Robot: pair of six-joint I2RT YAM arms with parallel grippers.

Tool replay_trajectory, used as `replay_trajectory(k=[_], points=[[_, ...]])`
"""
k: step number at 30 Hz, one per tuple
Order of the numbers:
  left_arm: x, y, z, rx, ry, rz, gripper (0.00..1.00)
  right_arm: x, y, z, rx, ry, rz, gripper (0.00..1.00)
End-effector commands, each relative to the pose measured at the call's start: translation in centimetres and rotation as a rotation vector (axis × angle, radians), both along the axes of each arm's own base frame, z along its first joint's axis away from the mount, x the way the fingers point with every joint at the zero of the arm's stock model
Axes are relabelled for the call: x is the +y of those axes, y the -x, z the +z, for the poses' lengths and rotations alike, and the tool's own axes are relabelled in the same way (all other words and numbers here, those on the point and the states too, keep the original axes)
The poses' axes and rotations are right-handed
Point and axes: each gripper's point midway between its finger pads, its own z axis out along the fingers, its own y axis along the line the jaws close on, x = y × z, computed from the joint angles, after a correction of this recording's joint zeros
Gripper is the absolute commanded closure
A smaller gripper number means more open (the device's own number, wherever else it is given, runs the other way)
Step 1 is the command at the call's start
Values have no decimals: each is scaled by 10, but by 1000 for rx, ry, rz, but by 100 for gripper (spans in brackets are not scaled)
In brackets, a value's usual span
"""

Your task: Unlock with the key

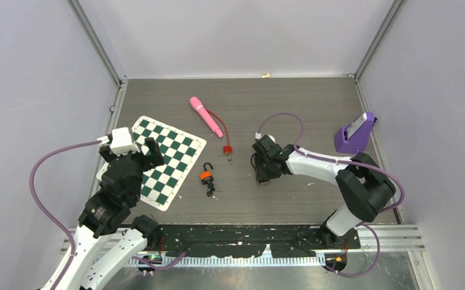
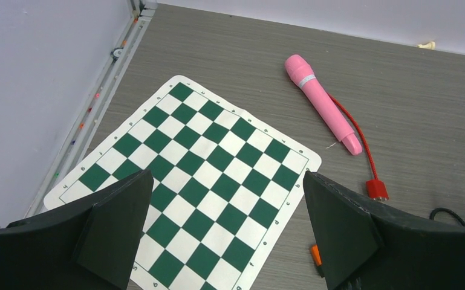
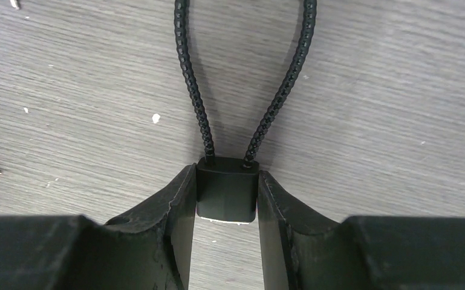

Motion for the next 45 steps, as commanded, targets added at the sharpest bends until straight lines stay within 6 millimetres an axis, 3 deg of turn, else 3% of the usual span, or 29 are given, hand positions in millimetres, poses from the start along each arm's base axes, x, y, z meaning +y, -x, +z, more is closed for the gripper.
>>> replay_trajectory(k=[1, 6, 8, 12, 15, 17, 20, 25, 30, 36, 41, 45], points=[[3, -3, 9, -42, 8, 24, 0, 20, -12, 20, -102, -52, -97, 81], [2, -3, 9, -43, 11, 16, 0, 33, -14, 18, -117, -32, -105, 78], [1, -3, 8, -41, 12, 13, 0, 37, -15, 17, -123, -43, -111, 71], [0, -3, 7, -36, 9, 9, 0, 46, -19, 31, -139, -77, -72, 43], [0, -3, 7, -35, 10, 8, 0, 30, -33, 52, -192, -30, -69, 28], [0, -3, 7, -36, 8, 9, 0, 11, -46, 66, -222, -23, -103, 25], [1, -2, 7, -39, 9, 12, 0, -28, -65, 79, -256, -20, -178, 24], [0, -2, 7, -39, 10, 8, 0, -121, -98, 82, -293, 13, -390, 25], [2, 0, 8, -50, 17, 8, 0, -171, -116, 66, -252, 28, -458, 29], [2, 1, 9, -58, 23, 5, 0, -184, -127, 24, -127, 7, -423, 45], [2, 1, 10, -61, 25, 4, 0, -184, -124, 8, -73, -28, -388, 56], [1, 1, 10, -61, 25, 3, 0, -185, -121, 0, -50, -24, -373, 58]])
